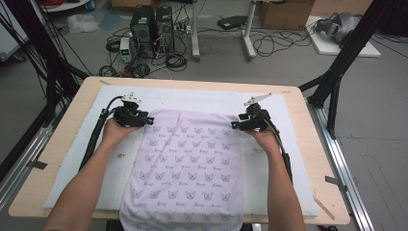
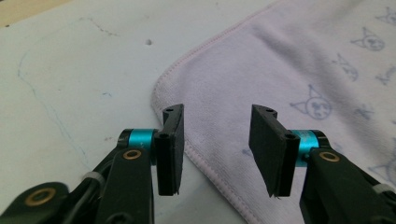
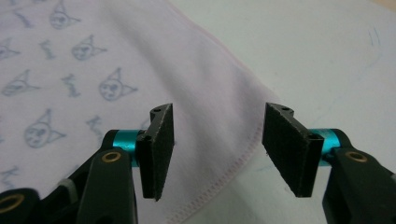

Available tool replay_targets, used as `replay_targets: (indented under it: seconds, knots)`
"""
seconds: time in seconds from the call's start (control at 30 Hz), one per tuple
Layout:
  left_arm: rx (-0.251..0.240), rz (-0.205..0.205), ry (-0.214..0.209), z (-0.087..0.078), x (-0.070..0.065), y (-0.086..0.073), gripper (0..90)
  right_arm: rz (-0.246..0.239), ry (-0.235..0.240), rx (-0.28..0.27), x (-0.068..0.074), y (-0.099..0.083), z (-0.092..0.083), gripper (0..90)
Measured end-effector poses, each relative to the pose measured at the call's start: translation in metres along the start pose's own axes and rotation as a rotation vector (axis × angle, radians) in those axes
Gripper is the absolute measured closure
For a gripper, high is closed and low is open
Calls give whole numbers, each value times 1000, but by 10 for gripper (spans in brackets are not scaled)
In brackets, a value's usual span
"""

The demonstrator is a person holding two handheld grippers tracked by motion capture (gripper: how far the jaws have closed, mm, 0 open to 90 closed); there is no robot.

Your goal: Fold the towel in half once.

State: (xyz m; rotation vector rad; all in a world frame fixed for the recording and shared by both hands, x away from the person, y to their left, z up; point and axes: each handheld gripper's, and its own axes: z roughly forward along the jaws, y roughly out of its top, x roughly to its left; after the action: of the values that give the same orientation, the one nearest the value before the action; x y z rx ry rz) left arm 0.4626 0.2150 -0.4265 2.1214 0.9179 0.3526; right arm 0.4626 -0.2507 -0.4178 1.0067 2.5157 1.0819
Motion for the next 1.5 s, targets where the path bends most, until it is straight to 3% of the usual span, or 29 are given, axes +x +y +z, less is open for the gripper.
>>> replay_targets:
  seconds: [0.07, 0.2, 0.3, 0.43, 0.53, 0.7, 0.83, 0.93, 1.13, 1.23, 1.4, 1.5]
  knots:
    - [19, 7, 20, 4, 2, -1, 571, 20, -6, 12, -2, -5, 4, 446]
    - [62, -24, 42, 10, 6, -8, 583, 32, -35, 42, -3, -17, 13, 502]
    - [66, 5, 53, 10, 3, -7, 604, 38, -44, 14, -4, -20, 13, 546]
    - [71, 39, 27, 12, -2, -5, 810, 19, -17, 11, -1, -19, 14, 735]
    - [72, 7, 19, 11, -1, -5, 856, -9, -2, 26, 4, -15, 16, 842]
    - [51, 5, 34, 6, 1, -3, 866, 13, 28, 4, 5, -11, 13, 859]
    - [-9, 24, 36, -8, -1, 2, 867, 25, 32, -28, 5, -5, 5, 860]
    - [-54, 44, 13, -22, -4, 4, 866, 13, 31, -50, 7, 1, -4, 860]
    - [-140, 51, -12, -49, -10, -1, 866, 1, 67, -97, 17, 8, -30, 861]
    - [-167, 67, -22, -63, -16, -10, 866, -8, 100, -111, 25, 8, -45, 860]
    - [-173, 92, -46, -79, -32, -35, 864, -22, 141, -140, 46, -3, -66, 860]
    - [-164, 109, -65, -86, -45, -54, 862, -31, 157, -110, 59, -17, -71, 860]
